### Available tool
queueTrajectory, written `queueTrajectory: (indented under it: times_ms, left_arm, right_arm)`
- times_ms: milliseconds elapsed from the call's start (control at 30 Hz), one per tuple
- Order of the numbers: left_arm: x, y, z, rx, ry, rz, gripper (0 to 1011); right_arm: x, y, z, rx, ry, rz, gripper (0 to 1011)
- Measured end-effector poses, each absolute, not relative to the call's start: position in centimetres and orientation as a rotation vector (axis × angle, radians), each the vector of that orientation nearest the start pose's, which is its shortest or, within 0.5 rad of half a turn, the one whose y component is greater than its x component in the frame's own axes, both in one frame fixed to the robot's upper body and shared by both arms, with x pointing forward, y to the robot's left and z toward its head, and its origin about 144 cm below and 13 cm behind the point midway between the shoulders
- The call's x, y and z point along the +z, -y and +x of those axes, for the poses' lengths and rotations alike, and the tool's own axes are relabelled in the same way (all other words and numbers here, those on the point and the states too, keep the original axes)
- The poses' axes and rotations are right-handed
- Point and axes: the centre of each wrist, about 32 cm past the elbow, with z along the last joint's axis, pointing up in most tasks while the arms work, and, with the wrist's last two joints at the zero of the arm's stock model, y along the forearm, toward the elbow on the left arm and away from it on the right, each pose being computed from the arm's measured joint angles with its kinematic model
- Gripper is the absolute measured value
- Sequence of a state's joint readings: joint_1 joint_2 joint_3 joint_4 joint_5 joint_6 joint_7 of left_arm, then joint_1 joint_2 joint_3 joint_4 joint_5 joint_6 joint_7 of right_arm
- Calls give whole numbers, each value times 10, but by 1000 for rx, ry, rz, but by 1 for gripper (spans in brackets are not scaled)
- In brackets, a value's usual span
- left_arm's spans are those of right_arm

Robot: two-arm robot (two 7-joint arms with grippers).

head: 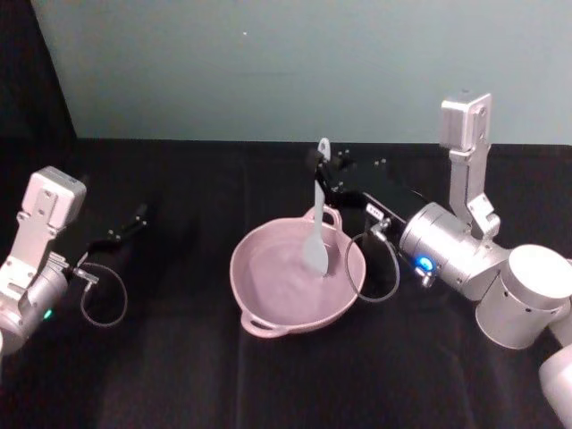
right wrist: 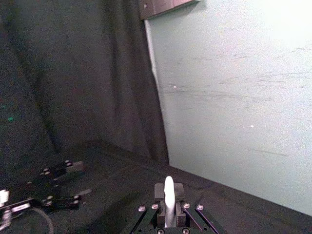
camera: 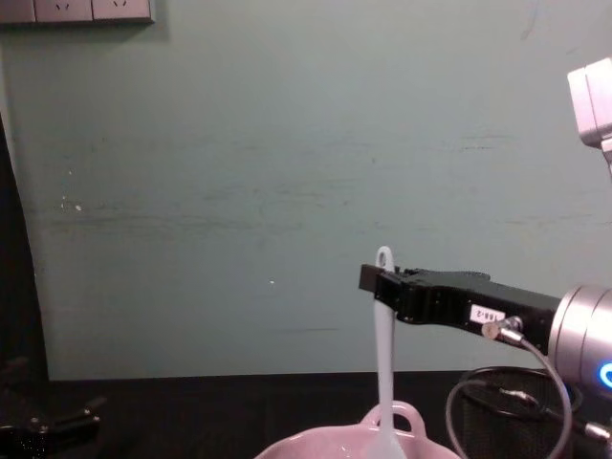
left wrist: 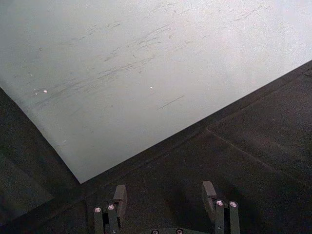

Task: Use the one hand to pick up the spoon and stir the clear water in the bowl.

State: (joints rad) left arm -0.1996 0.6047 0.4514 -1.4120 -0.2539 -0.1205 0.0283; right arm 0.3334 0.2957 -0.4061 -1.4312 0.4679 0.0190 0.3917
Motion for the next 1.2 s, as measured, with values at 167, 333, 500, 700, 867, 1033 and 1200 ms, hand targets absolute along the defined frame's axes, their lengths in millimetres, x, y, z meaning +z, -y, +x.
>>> queueTrajectory:
  times_ms: [167,333,500,700,867,1033,1200]
  left_arm:
    - [1140,-310,489,1248,285,304,1011]
    - [1140,-310,489,1248,285,305,1011]
    - [1140,-310,489,1248,285,304,1011]
    - [1140,-310,489,1248,285,304,1011]
    - [1140,-310,489,1248,285,305,1011]
    - [1140,-310,489,1248,285,304,1011]
    - [1140,-310,489,1248,285,304,1011]
  right_arm:
    - [1192,192,518,-783,-27,88,118]
    - [1192,178,512,-741,-33,101,118]
    - [1191,168,512,-717,-39,112,118]
    - [1188,158,524,-709,-53,132,118]
    - [1184,155,538,-724,-65,139,118]
    - [1181,159,549,-753,-71,146,118]
    - [1181,171,555,-800,-66,153,118]
